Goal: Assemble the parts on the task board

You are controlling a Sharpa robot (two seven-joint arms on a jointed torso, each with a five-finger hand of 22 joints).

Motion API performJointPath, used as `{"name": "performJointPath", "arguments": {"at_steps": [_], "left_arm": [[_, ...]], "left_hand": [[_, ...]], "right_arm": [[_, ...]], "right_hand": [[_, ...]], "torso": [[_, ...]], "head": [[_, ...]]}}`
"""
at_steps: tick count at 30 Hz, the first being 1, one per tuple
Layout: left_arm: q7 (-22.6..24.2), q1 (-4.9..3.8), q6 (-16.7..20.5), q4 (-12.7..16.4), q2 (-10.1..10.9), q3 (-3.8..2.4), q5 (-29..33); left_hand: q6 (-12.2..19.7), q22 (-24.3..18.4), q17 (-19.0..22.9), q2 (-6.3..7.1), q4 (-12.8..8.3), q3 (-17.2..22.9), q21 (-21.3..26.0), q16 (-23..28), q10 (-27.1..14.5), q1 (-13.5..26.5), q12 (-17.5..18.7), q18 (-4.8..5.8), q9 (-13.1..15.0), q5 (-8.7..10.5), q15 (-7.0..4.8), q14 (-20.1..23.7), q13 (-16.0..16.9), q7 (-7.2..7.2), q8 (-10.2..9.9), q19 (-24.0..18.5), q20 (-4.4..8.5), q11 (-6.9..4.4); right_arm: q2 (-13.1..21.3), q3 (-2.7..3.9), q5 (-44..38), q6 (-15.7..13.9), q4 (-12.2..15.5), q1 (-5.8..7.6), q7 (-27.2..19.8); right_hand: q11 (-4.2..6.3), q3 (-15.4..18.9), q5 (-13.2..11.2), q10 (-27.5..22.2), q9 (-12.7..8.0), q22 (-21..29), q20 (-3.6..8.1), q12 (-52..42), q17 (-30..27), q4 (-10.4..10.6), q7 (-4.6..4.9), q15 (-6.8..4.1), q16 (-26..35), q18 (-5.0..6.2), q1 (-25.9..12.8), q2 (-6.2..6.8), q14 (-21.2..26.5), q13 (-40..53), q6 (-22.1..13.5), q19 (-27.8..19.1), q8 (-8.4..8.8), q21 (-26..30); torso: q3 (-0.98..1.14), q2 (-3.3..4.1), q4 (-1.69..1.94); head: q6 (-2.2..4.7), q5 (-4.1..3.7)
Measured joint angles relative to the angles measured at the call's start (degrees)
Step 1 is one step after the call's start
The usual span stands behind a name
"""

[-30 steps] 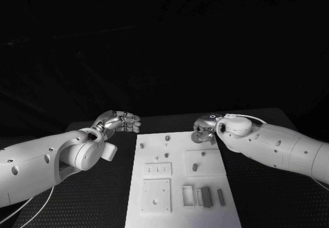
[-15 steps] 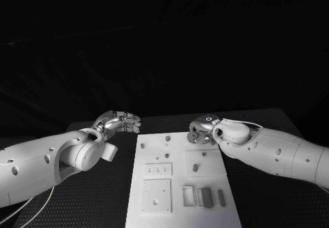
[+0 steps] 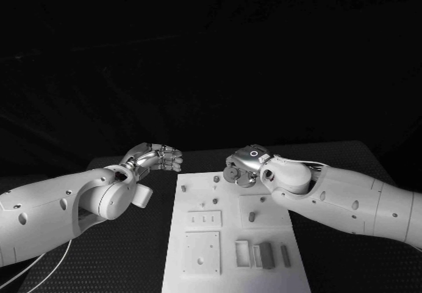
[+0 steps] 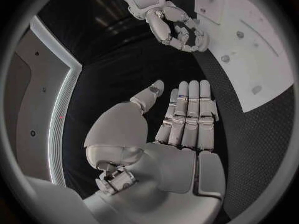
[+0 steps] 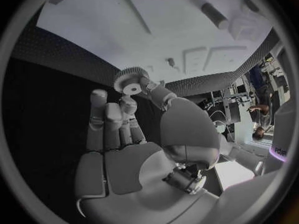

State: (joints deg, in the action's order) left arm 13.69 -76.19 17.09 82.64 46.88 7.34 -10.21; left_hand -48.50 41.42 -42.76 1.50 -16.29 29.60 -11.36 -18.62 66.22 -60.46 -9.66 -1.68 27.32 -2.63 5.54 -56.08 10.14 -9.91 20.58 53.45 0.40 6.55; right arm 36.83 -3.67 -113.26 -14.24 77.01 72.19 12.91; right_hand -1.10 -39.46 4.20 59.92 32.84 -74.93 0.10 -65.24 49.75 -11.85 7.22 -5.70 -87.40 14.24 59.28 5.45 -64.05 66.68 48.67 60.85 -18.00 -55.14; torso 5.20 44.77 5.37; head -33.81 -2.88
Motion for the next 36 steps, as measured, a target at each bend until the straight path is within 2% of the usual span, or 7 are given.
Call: {"name": "performJointPath", "arguments": {"at_steps": [2, 5, 14, 21, 31, 36], "left_arm": [[0.0, 0.0, 0.0, 0.0, 0.0, 0.0, 0.0], [0.0, 0.0, 0.0, 0.1, 0.0, 0.0, 0.0], [0.0, 0.0, 0.0, 0.0, -0.5, 0.0, 0.0], [0.0, 0.0, 0.0, -0.1, -0.5, 0.0, 0.0], [0.0, 0.0, 0.0, -0.2, -0.6, 0.0, 0.0], [0.0, 0.0, 0.0, -0.3, -0.7, 0.0, 0.0]], "left_hand": [[0.0, 0.0, -0.1, 0.0, 0.0, 0.0, 0.0, 0.0, 0.0, 0.0, 0.0, 0.0, 0.0, 0.0, 0.0, 0.0, 0.0, 0.0, 0.0, 0.0, 0.0, 0.0], [0.0, 0.1, -0.1, 0.0, 0.0, 0.0, 0.0, 0.0, 0.0, 0.0, 0.0, 0.0, 0.0, 0.0, 0.0, 0.0, 0.0, 0.0, 0.0, 0.0, 0.0, 0.0], [0.0, 0.0, 0.0, 0.0, 0.0, 0.0, 0.0, 0.0, 0.2, 0.0, 0.0, 0.0, 0.0, 0.0, 0.0, 0.0, 0.0, 0.0, 0.0, 0.0, 0.0, 0.2], [0.0, 0.0, -0.1, 0.0, 0.0, 0.0, 0.0, 0.0, 0.2, 0.0, 0.0, 0.0, 0.0, 0.0, 0.0, 0.0, 0.0, 0.0, 0.0, 0.0, 0.0, 0.2], [0.0, 0.1, -0.1, 0.0, 0.0, 0.0, 0.0, 0.0, 0.2, 0.0, 0.0, 0.01, 0.0, 0.0, 0.0, 0.0, 0.0, 0.0, 0.0, 0.0, 0.0, 0.2], [0.0, 0.1, -0.2, 0.0, 0.0, 0.0, 0.0, 0.2, 0.2, 0.0, 0.2, 0.0, 0.0, 0.0, 0.0, 0.0, 0.0, 0.0, 0.0, 0.0, 0.0, 0.2]], "right_arm": [[-0.6, -0.21, -0.6, -0.3, 0.4, 0.0, 0.2], [-1.6, -0.97, -1.7, -0.8, 0.5, 0.01, 0.7], [-5.7, -2.9, -3.9, -1.6, -1.1, -0.13, 1.5], [-7.9, -3.56, -4.7, -1.7, -3.2, -0.76, 1.7], [-9.6, -3.64, -5.0, -1.7, -6.1, -1.3, 1.7], [-10.0, -3.77, -5.2, -1.7, -6.9, -1.33, 1.6]], "right_hand": [[0.09, 0.0, 0.0, 0.1, 0.0, 0.0, -0.07, 0.0, -0.1, 0.0, -0.07, -0.02, 0.0, 0.0, 0.1, 0.08, -0.2, -0.1, 0.1, 0.1, 0.0, 0.0], [0.09, 0.0, 0.0, 0.1, 0.0, 0.0, -0.07, 0.0, -0.1, 0.0, -0.07, -0.08, 0.0, 0.0, 0.1, 0.08, -0.2, -0.1, 0.1, 0.1, 0.0, 0.0], [0.2, -0.2, 0.0, 0.2, 0.1, 0.0, -0.09, 0.0, -0.1, 0.2, -0.08, -0.1, 0.0, 0.0, 0.0, 0.61, -0.3, -0.3, 0.1, 0.1, 0.0, 0.0], [0.3, -0.2, 0.0, 0.3, 0.1, 0.0, 0.02, 0.0, -0.2, 0.2, -0.28, -0.17, 0.0, 0.0, 0.0, 0.61, -0.6, -0.3, 0.3, 0.4, 0.0, 0.0], [0.41, -0.2, 0.0, 0.4, 0.1, 0.0, 0.02, 0.0, -0.2, 0.2, -0.4, -0.13, 0.0, 0.0, 0.2, 0.86, -0.7, -0.4, 0.4, 0.4, 0.04, 0.0], [0.5, -0.2, 0.0, 0.5, 0.1, 0.0, 0.02, 0.0, -0.3, 0.2, -0.42, -0.12, 0.0, 0.0, 0.2, 0.86, -0.7, -0.5, 0.4, 0.4, 0.18, 0.0]], "torso": [[0.0, -0.01, 0.03], [0.0, 0.01, 0.08], [0.0, 0.08, 0.24], [-0.04, 0.08, 0.3], [-0.03, 0.1, 0.26], [-0.01, 0.1, 0.16]], "head": [[0.01, 0.07], [0.01, 0.1], [-0.03, -0.08], [-0.19, 0.07], [-0.44, 0.54], [-0.46, 0.41]]}}
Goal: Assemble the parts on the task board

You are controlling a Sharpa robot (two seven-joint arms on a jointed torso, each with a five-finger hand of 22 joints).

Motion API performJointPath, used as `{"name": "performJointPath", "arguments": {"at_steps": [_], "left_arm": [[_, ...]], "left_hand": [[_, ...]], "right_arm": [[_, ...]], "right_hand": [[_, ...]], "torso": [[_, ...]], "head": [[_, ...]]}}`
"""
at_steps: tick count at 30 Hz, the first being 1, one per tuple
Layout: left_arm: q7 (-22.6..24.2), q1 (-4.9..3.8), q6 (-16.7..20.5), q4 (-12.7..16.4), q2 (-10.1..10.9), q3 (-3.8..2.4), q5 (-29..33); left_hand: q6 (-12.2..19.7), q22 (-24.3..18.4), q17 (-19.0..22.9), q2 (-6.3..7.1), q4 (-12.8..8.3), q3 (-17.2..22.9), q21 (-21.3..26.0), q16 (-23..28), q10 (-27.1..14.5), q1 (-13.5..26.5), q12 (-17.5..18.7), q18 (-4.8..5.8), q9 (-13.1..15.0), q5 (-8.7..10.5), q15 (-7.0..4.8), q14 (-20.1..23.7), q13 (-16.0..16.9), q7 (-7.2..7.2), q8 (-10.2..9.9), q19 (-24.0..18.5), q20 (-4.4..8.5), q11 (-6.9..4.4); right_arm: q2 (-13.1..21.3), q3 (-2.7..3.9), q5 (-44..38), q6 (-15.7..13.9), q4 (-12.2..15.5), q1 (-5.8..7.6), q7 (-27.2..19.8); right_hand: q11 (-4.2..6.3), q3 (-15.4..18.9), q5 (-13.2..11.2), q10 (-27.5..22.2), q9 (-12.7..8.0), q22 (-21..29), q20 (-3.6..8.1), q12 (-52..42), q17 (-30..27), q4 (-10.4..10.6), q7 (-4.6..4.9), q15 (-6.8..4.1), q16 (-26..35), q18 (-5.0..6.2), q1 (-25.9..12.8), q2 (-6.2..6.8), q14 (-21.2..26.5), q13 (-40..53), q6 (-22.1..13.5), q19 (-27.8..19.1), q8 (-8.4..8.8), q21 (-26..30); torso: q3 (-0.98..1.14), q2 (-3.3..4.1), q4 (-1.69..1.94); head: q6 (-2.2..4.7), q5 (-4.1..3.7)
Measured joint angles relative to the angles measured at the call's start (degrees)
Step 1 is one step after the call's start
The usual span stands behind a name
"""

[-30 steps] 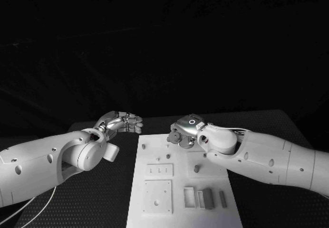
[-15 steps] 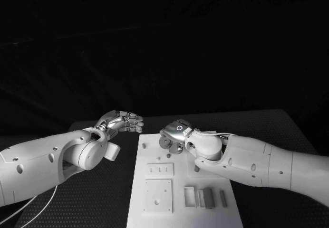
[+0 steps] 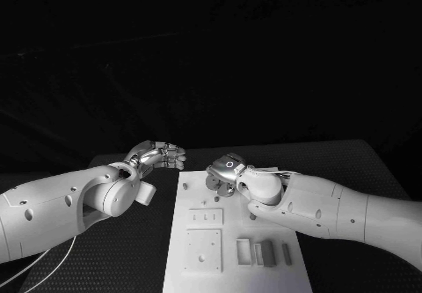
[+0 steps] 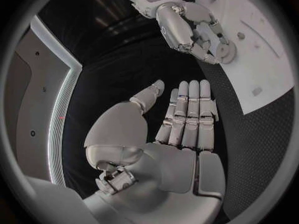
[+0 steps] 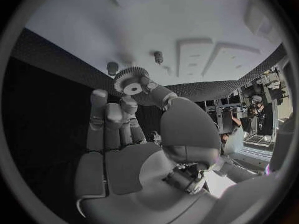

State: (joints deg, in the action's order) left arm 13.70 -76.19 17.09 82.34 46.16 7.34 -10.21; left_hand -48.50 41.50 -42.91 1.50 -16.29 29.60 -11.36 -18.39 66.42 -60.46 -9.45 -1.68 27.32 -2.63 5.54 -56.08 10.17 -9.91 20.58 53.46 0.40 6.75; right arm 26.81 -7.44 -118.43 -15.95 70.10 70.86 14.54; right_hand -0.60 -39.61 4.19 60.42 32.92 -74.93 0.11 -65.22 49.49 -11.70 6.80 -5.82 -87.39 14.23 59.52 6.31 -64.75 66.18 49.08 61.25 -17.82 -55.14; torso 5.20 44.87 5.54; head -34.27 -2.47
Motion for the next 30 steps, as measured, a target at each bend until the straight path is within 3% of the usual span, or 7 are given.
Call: {"name": "performJointPath", "arguments": {"at_steps": [15, 19, 22, 30], "left_arm": [[0.0, 0.0, 0.0, -0.1, -0.2, -0.02, 0.0], [0.0, 0.0, 0.0, -0.1, -0.2, -0.02, 0.0], [0.0, 0.0, 0.0, -0.1, -0.2, -0.02, 0.0], [0.0, 0.0, 0.0, -0.1, -0.3, -0.01, 0.0]], "left_hand": [[0.0, 0.0, 0.0, 0.0, 0.0, 0.0, 0.0, 0.0, 0.0, 0.0, 0.0, 0.0, 0.0, 0.0, 0.0, 0.0, 0.0, 0.0, 0.0, 0.0, 0.0, 0.0], [0.0, 0.0, 0.0, 0.0, 0.0, 0.0, 0.0, 0.0, 0.0, 0.0, 0.0, 0.0, 0.0, 0.0, 0.0, 0.0, 0.0, 0.0, 0.0, 0.0, 0.0, 0.0], [0.0, 0.0, 0.0, 0.0, 0.0, 0.0, 0.0, 0.0, 0.0, 0.0, 0.0, 0.0, 0.0, 0.0, 0.0, 0.0, 0.0, 0.0, 0.0, 0.0, 0.0, 0.0], [0.0, 0.0, -0.1, 0.0, 0.0, 0.0, 0.0, 0.0, 0.0, 0.0, 0.0, 0.0, 0.0, 0.0, 0.0, 0.0, 0.0, 0.0, -0.2, 0.0, 0.0, 0.0]], "right_arm": [[-1.1, -1.07, 0.1, 0.1, -1.9, -0.41, -0.4], [-1.4, -1.15, 0.2, 0.1, -2.1, -0.59, -0.7], [-1.6, -1.16, 0.2, 0.2, -2.4, -0.6, -0.8], [-2.0, -1.19, 0.4, 0.1, -3.4, -0.57, -1.0]], "right_hand": [[-0.02, 0.0, 0.0, 0.0, 0.0, 0.0, -0.11, 0.0, -0.1, 0.0, -0.08, 0.11, 0.0, 0.0, 0.1, 0.3, -0.1, -0.1, 0.1, 0.1, 0.06, 0.0], [-0.12, 0.0, 0.0, -0.1, 0.0, 0.0, -0.11, 0.0, -0.1, 0.0, -0.13, 0.12, 0.0, 0.0, 0.1, 0.3, -0.1, -0.1, 0.1, 0.1, 0.28, 0.0], [-0.12, 0.0, 0.0, -0.1, 1.3, 0.0, -0.12, 0.0, -0.1, 0.0, -0.14, 0.13, 0.0, 0.01, -0.1, 0.66, -0.1, -0.2, 0.1, 0.1, 0.33, 0.0], [-0.12, 0.0, 0.0, -0.1, 1.4, 0.0, -0.13, 0.0, -0.2, 0.0, -0.16, 0.22, 0.0, 0.0, -0.1, 1.12, -0.2, -0.4, 0.2, 0.1, 0.7, 0.0]], "torso": [[0.09, -0.04, -0.1], [0.1, -0.05, -0.13], [0.11, -0.06, -0.18], [0.11, -0.06, -0.17]], "head": [[-0.21, 0.04], [-0.3, 0.07], [-0.36, 0.14], [-0.39, 0.16]]}}
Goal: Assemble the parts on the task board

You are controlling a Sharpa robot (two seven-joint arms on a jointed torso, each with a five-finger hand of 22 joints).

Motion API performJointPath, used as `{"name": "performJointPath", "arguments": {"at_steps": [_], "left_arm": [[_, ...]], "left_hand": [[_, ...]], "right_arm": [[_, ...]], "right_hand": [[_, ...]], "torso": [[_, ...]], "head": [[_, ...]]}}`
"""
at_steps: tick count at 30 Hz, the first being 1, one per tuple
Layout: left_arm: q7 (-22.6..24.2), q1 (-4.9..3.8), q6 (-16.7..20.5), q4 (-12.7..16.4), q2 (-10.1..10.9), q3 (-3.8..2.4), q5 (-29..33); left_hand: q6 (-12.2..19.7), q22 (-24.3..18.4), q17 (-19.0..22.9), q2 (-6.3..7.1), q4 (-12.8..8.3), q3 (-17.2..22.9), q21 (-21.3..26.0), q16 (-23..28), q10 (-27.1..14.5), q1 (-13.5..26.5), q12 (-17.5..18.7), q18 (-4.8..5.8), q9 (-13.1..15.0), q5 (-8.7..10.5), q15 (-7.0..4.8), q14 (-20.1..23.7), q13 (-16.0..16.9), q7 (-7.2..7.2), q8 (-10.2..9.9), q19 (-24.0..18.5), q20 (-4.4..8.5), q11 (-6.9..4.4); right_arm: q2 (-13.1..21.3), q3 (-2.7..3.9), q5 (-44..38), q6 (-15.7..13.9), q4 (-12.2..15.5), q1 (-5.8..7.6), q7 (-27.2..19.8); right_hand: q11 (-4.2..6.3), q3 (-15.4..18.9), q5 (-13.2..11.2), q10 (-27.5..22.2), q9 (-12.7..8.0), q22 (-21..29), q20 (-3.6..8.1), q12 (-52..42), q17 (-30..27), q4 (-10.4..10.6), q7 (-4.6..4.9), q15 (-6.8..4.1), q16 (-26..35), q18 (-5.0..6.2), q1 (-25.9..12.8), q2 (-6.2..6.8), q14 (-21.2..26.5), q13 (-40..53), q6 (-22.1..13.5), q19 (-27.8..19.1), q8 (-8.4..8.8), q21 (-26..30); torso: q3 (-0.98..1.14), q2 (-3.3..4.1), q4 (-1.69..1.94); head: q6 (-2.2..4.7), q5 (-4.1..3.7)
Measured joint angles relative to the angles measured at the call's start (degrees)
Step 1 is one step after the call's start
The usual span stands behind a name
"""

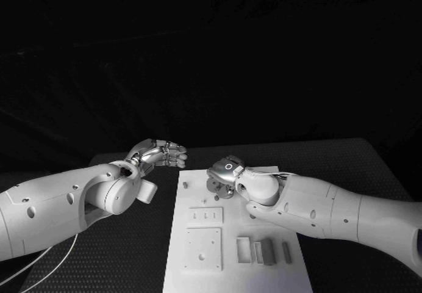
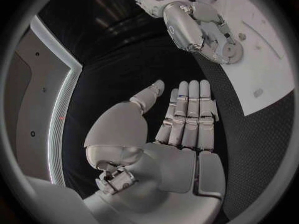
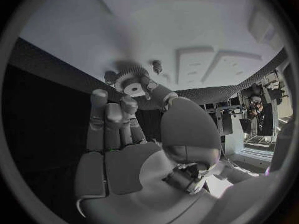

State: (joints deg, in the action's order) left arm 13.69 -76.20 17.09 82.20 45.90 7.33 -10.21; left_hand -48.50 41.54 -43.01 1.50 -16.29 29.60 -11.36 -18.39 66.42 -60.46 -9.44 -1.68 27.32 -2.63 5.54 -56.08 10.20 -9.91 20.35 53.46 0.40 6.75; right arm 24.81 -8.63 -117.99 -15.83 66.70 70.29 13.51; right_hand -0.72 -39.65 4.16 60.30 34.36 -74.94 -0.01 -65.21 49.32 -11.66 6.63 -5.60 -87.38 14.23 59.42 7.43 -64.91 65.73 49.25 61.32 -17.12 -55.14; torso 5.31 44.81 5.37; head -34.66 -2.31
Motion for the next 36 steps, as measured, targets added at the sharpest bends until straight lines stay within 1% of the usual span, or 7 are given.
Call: {"name": "performJointPath", "arguments": {"at_steps": [5, 10, 14, 20, 26, 31, 36], "left_arm": [[0.0, 0.0, 0.0, 0.0, 0.0, 0.01, 0.0], [0.0, 0.0, 0.0, -0.1, 0.0, 0.01, 0.0], [0.0, 0.0, 0.0, -0.1, 0.0, -0.01, 0.0], [0.0, 0.0, 0.0, -0.1, 0.0, -0.01, 0.0], [0.0, 0.0, 0.0, -0.1, 0.0, -0.01, 0.0], [0.0, 0.0, 0.0, -0.1, 0.0, -0.01, 0.0], [0.0, 0.0, 0.0, -0.1, 0.0, 0.01, 0.0]], "left_hand": [[0.0, 0.0, 0.0, 0.0, 0.1, -0.2, 0.0, 0.0, 0.0, 0.0, 0.0, 0.0, 0.0, 0.0, 0.0, 0.0, 0.0, 0.0, 0.0, 0.0, 0.0, 0.0], [0.0, 0.0, 0.0, 0.0, 0.2, -0.2, 0.0, 0.0, 0.0, 0.0, 0.0, 0.0, 0.0, 0.0, 0.0, 0.0, 0.0, 0.0, 0.0, 0.0, 0.0, 0.0], [0.0, 0.0, 0.0, 0.0, 0.2, -0.2, 0.0, 0.0, 0.0, 0.0, 0.0, 0.0, 0.0, 0.0, 0.0, 0.0, 0.0, 0.0, 0.0, 0.0, 0.0, 0.0], [0.0, 0.0, 0.0, 0.0, 0.2, -0.2, 0.0, 0.0, 0.0, 0.0, 0.2, 0.0, 0.0, 0.0, 0.0, 0.0, 0.0, 0.0, 0.0, 0.0, 0.0, 0.0], [0.0, 0.0, 0.0, 0.0, 0.2, -0.2, 0.0, 0.2, 0.0, 0.0, 0.2, 0.0, 0.0, 0.0, 0.0, 0.0, 0.0, 0.0, 0.0, 0.0, 0.0, 0.0], [0.0, 0.0, -0.1, 0.0, 0.2, -0.2, 0.0, 0.2, 0.0, 0.0, 0.2, 0.0, 0.0, 0.0, 0.0, 0.0, 0.0, 0.0, 0.0, 0.0, 0.0, 0.0], [0.0, 0.0, -0.1, 0.0, 0.2, -0.2, 0.0, 0.2, 0.0, 0.0, 0.2, 0.0, 0.0, 0.0, 0.0, 0.0, 0.0, 0.0, 0.0, 0.0, 0.0, 0.0]], "right_arm": [[-0.2, 0.0, 0.2, 0.0, -0.9, 0.0, -0.1], [-0.3, -0.02, 0.6, 0.0, -1.3, -0.03, -0.3], [-0.5, -0.04, 1.1, 0.0, -1.4, -0.04, -0.6], [-0.6, -0.05, 2.0, 0.1, -1.8, -0.04, -1.1], [-0.7, -0.07, 2.8, 0.1, -1.8, -0.03, -1.4], [-0.4, -0.07, 3.2, -0.1, -1.6, -0.03, -1.6], [0.7, -0.07, 3.5, -0.6, -0.2, -0.02, -1.6]], "right_hand": [[0.0, -0.1, 0.0, 0.0, -0.3, 0.0, -0.01, 0.0, -0.1, 0.1, -0.01, 0.05, 0.0, 0.01, 0.2, 0.24, 0.0, -0.2, 0.0, 0.0, 0.3, 0.0], [-0.01, -0.1, 0.0, 0.0, -0.7, 0.0, -0.01, 0.0, -0.2, 0.1, -0.02, 0.07, 0.0, 0.0, 0.5, 0.53, 0.0, -0.5, 0.0, 0.0, 1.47, 0.0], [0.0, -0.2, 0.0, 0.0, -1.4, 0.0, -0.01, 0.0, -0.3, 0.2, -0.02, 0.43, 0.0, 0.0, 0.6, 0.6, 0.2, -0.8, 0.0, 0.0, 2.32, 0.3], [0.0, -0.2, 0.0, 0.0, -2.5, 0.0, -0.13, 0.3, -0.5, 0.2, -0.02, 1.15, 0.2, 0.01, 1.0, 1.67, 0.9, -1.6, 0.0, -0.1, 3.96, 0.7], [-0.01, -0.4, 0.0, 0.0, -3.6, 0.0, -0.43, 0.9, -0.6, 0.4, 0.01, 1.35, 0.3, 0.02, 1.1, 2.26, 1.1, -2.4, 0.0, -0.4, 5.28, 0.9], [-0.01, -0.5, 0.0, 0.0, -3.9, 0.0, -0.44, 0.9, -0.7, 0.5, 0.52, 1.35, 0.3, 0.02, 1.3, 2.47, 1.1, -2.8, -0.5, -0.4, 5.54, 0.9], [-0.01, -0.5, 0.0, 0.0, -3.9, 0.0, -0.44, 0.9, -0.7, 0.5, 0.53, 1.35, 0.3, 0.03, 1.3, 2.47, 1.1, -2.8, -0.5, -0.4, 5.6, 0.9]], "torso": [[-0.01, 0.01, 0.03], [-0.01, 0.01, 0.03], [-0.02, 0.01, 0.04], [-0.04, 0.03, 0.05], [-0.04, 0.03, 0.08], [-0.08, 0.03, 0.1], [-0.05, 0.01, 0.08]], "head": [[-0.01, 0.02], [0.0, 0.04], [0.0, 0.11], [0.0, 0.15], [-0.1, 0.16], [-0.15, 0.16], [-0.16, 0.24]]}}
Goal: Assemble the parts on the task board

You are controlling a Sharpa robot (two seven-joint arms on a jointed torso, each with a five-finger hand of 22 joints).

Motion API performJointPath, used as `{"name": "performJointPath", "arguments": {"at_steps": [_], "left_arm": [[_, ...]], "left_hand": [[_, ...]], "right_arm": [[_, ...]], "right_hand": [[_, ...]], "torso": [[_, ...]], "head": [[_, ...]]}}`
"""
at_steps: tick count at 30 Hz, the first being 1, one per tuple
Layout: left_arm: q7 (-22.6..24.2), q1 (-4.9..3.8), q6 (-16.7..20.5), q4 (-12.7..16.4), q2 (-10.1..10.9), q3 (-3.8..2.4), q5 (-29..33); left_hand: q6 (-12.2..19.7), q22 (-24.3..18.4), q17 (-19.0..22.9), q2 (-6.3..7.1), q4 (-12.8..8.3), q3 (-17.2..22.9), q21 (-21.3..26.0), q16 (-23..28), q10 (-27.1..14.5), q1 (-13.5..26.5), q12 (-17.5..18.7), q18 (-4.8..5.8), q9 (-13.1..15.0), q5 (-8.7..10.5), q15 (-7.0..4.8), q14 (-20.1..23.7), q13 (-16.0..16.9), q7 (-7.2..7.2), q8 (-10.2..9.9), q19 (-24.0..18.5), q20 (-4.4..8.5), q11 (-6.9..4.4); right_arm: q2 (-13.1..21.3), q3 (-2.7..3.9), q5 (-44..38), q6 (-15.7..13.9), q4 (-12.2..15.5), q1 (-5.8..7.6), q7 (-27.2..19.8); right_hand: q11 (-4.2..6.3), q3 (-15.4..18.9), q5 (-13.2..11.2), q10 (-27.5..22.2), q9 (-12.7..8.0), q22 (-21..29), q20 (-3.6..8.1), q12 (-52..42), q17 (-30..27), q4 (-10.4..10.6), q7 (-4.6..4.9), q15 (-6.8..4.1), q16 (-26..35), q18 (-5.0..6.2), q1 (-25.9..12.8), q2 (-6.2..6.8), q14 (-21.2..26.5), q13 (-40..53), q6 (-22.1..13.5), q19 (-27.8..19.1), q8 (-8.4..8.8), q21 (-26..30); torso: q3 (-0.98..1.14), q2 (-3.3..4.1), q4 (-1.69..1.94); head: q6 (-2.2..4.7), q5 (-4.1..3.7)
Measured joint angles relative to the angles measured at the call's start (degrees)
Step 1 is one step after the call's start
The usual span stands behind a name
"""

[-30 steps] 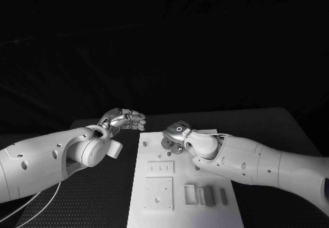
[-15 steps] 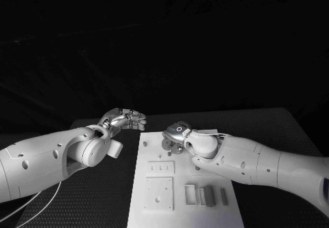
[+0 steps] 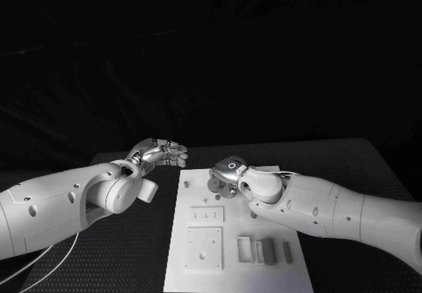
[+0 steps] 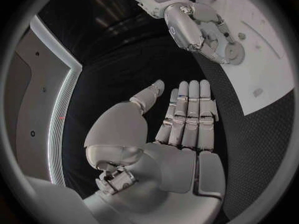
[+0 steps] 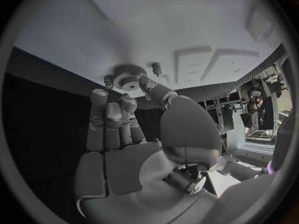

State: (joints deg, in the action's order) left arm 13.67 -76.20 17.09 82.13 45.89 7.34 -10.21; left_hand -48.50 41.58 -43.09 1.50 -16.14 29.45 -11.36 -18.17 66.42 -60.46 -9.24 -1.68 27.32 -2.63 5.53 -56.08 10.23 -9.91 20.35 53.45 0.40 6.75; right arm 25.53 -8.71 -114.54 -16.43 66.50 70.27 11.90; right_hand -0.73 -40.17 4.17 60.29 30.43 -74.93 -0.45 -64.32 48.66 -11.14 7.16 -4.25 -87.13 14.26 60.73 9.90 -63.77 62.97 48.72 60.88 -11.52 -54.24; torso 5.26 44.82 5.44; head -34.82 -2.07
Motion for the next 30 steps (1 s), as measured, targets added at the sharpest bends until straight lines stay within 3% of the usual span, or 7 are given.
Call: {"name": "performJointPath", "arguments": {"at_steps": [5, 15, 20, 24, 30], "left_arm": [[0.0, 0.0, 0.0, 0.0, 0.2, 0.0, 0.0], [0.0, 0.0, 0.0, 0.0, 0.2, -0.02, 0.0], [0.0, -0.01, 0.0, 0.0, 0.1, -0.02, 0.0], [0.0, -0.01, 0.0, -0.1, 0.0, -0.02, 0.0], [0.0, -0.01, 0.0, -0.1, 0.0, -0.02, 0.0]], "left_hand": [[0.0, 0.0, 0.0, 0.0, 0.0, 0.0, 0.0, 0.0, 0.0, 0.0, 0.0, 0.0, 0.0, 0.0, 0.0, 0.0, 0.0, 0.0, 0.0, 0.0, 0.0, 0.0], [0.0, 0.0, -0.1, 0.0, 0.0, 0.0, 0.2, 0.0, 0.0, 0.0, 0.0, 0.0, 0.0, 0.0, 0.0, 0.0, 0.0, 0.0, 0.0, 0.0, 0.0, 0.0], [0.0, 0.0, 0.0, 0.0, 0.0, 0.0, 0.2, 0.0, 0.0, 0.0, 0.0, 0.0, 0.0, 0.0, 0.0, 0.0, 0.0, 0.0, 0.0, 0.0, 0.0, 0.0], [0.0, 0.0, 0.0, 0.0, 0.0, 0.0, 0.2, 0.0, 0.0, 0.0, 0.2, 0.0, 0.0, 0.0, 0.0, 0.0, 0.0, 0.0, 0.0, 0.0, 0.0, 0.0], [0.0, 0.0, -0.1, 0.0, 0.0, 0.0, 0.2, 0.0, 0.0, 0.0, 0.2, 0.0, 0.0, 0.0, 0.0, 0.0, 0.0, 0.0, 0.0, 0.0, 0.0, 0.0]], "right_arm": [[1.5, 0.01, 0.8, -0.6, 1.7, 0.11, -0.1], [1.0, 0.06, 3.4, 0.4, 0.1, 0.39, -0.8], [0.7, 0.05, 4.7, 2.0, -1.0, 0.37, -1.3], [0.4, 0.14, 5.7, 3.1, -1.5, 0.48, -1.7], [0.5, 0.3, 6.8, 4.2, -1.6, 0.71, -2.2]], "right_hand": [[0.0, 0.0, 0.0, 0.0, 0.0, 0.0, 0.0, 0.0, -0.1, 0.0, 0.0, 0.0, 0.0, 0.0, 0.0, 0.0, 0.0, -0.3, 0.0, 0.0, 0.0, 0.0], [0.0, 0.0, 0.0, 0.0, -0.5, 0.0, -0.22, 0.0, -0.1, 0.3, 0.01, 0.13, 0.0, 0.04, 0.4, -0.47, 0.2, -0.6, 0.0, -0.2, -0.29, 0.2], [-0.6, 0.4, 0.0, -0.6, -1.2, 0.0, -0.47, 0.0, -0.1, -1.8, 0.42, -0.43, 0.0, 0.36, 1.1, -3.5, 1.4, -1.0, -1.0, -1.1, 0.51, 0.6], [-0.58, 0.5, 0.0, -1.3, -1.3, 0.0, -0.68, 0.0, -0.1, -3.2, 0.21, -0.47, 0.0, 0.38, 1.0, -5.5, 1.6, -1.2, -1.6, -1.5, 0.55, 0.6], [-0.59, 0.5, 0.0, -1.7, -1.6, 0.0, -0.69, -0.6, -0.1, -4.7, 0.11, -0.55, 0.0, 0.38, 0.9, -6.67, 1.9, -1.4, -1.9, -1.6, 0.51, 0.6]], "torso": [[0.05, -0.03, -0.08], [0.12, -0.03, -0.19], [0.12, -0.03, -0.16], [0.08, -0.03, -0.1], [0.05, -0.03, -0.02]], "head": [[0.12, 0.05], [0.38, 0.02], [0.3, -0.07], [0.25, -0.09], [0.1, -0.03]]}}
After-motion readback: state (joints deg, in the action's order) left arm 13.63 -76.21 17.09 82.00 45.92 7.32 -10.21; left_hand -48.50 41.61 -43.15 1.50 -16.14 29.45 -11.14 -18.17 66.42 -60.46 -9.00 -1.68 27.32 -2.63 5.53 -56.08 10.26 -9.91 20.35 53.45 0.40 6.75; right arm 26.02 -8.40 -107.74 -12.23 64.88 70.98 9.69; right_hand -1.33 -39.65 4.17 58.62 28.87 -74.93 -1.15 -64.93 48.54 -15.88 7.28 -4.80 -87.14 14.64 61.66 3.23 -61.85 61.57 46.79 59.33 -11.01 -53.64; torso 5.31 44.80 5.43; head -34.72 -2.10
